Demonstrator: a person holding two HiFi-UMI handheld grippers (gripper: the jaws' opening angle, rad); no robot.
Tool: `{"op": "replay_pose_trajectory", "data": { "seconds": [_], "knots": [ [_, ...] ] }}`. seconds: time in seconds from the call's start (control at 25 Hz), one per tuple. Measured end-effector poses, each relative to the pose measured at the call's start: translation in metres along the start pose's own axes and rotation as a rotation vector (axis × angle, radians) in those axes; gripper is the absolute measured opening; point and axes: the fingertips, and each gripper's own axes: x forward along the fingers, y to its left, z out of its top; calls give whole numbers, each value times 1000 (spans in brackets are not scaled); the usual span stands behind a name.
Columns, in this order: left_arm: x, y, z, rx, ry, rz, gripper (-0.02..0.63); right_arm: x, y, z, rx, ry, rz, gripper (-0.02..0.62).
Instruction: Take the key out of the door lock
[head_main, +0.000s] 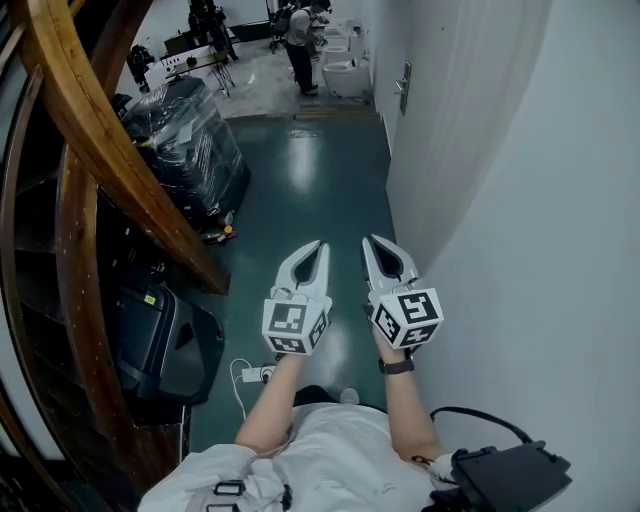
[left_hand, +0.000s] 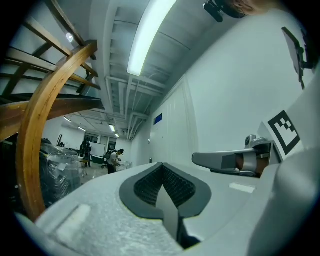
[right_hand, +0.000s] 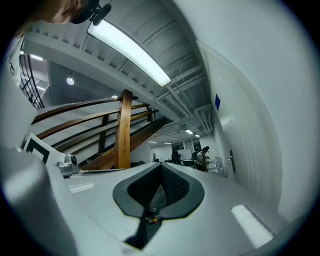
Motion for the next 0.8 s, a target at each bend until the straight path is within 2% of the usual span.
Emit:
{"op": "replay_pose_trajectory", "data": {
  "seconds": [0.16,0.32,0.52,0.64,0.8],
  "knots": [
    [18,31,-18,-29,44,62,-5,37,-9,-13,64,9,55,3],
    [51,69,-34,-44,67,89,-5,82,-15,-29,57,43,85,3],
    [122,116,-47,-36,78,30,-8,164,-41,-38,29,50,64,3],
    [166,154,-45,-25,90,-13,-8,226,-57,-27,9,26,41,3],
    [206,215,-30,1,83,-50,-8,308,-55,-9,-30,-16,40,3]
  ]
}}
